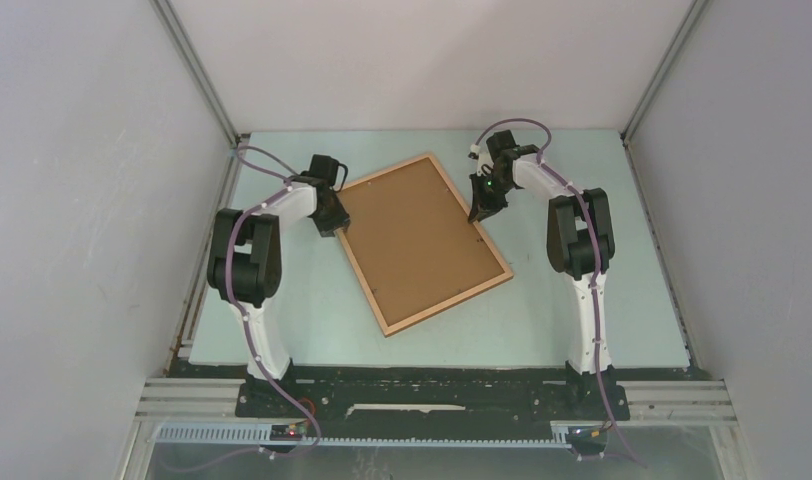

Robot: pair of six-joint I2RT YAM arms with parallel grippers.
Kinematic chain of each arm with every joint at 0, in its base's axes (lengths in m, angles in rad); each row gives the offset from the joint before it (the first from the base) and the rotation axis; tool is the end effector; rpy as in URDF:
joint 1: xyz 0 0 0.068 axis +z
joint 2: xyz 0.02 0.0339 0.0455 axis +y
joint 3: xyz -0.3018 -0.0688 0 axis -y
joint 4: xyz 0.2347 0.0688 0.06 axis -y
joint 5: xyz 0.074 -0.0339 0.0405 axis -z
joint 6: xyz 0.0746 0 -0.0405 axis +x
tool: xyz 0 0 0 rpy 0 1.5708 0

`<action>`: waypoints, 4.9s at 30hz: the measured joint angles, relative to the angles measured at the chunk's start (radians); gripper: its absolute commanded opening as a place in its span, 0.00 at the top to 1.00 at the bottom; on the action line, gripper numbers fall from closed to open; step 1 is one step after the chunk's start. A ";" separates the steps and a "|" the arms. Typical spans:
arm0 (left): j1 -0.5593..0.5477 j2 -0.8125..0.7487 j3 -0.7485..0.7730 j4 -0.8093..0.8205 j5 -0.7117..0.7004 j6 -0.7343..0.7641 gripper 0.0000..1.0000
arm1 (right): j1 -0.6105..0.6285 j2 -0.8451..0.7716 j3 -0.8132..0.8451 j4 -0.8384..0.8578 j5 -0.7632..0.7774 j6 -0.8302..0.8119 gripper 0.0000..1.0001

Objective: Put the photo into the frame
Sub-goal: Adjust the photo frame at the center of the board, then turn over the photo frame at the center of the board.

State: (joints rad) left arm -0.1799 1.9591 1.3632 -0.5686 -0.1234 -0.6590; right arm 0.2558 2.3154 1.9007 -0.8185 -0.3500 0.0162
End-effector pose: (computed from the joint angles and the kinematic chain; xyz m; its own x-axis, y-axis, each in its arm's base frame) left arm 0.4155 -0.0662 0.1748 -0.7939 -0.4732 -0.3817 -0.4509 0.8795 -0.1526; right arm 0.4881 0.1541 0.1598 -0.9184 -0.2245 -0.3259 -0.3327 0.8838 0.3289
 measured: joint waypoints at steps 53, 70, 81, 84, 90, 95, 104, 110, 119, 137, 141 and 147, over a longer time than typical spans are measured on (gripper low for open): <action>0.039 -1.413 -0.337 -0.044 -0.237 0.249 0.16 | 0.865 -0.259 -0.152 -0.106 0.508 0.513 0.41; 0.039 -1.386 -0.337 -0.044 -0.248 0.249 0.16 | 0.911 0.002 0.114 -0.214 0.574 0.592 0.62; 0.039 -1.386 -0.337 -0.046 -0.248 0.249 0.16 | 0.924 0.069 0.203 -0.287 0.660 0.600 0.71; 0.039 -1.386 -0.337 -0.047 -0.248 0.249 0.16 | 0.931 0.077 0.212 -0.295 0.694 0.608 0.65; 0.039 -1.386 -0.337 -0.047 -0.248 0.249 0.16 | 0.938 0.082 0.214 -0.312 0.738 0.615 0.57; 0.039 -1.386 -0.337 -0.047 -0.248 0.248 0.16 | 0.937 0.082 0.215 -0.315 0.740 0.615 0.58; 0.039 -1.386 -0.337 -0.047 -0.248 0.249 0.16 | 0.936 0.086 0.216 -0.298 0.734 0.615 0.66; 0.039 -1.386 -0.337 -0.047 -0.248 0.248 0.16 | 0.937 0.111 0.226 -0.289 0.752 0.616 0.67; 0.039 -1.386 -0.337 -0.047 -0.249 0.248 0.16 | 0.949 0.120 0.240 -0.309 0.800 0.614 1.00; 0.044 -1.352 -0.377 -0.037 -0.112 0.107 0.00 | 0.677 -0.557 -0.372 0.037 0.365 0.480 1.00; 0.042 -1.241 -0.544 0.085 0.208 -0.093 0.00 | 0.623 -0.638 -0.416 0.070 0.306 0.469 1.00; -0.060 -1.110 -0.756 0.170 0.412 -0.312 0.03 | 0.607 -0.690 -0.483 0.095 0.254 0.444 1.00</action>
State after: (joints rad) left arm -0.2401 0.8494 0.6071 -0.3985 0.2882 -0.9707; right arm 0.8631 1.6257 1.4178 -0.7231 -0.0956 0.4606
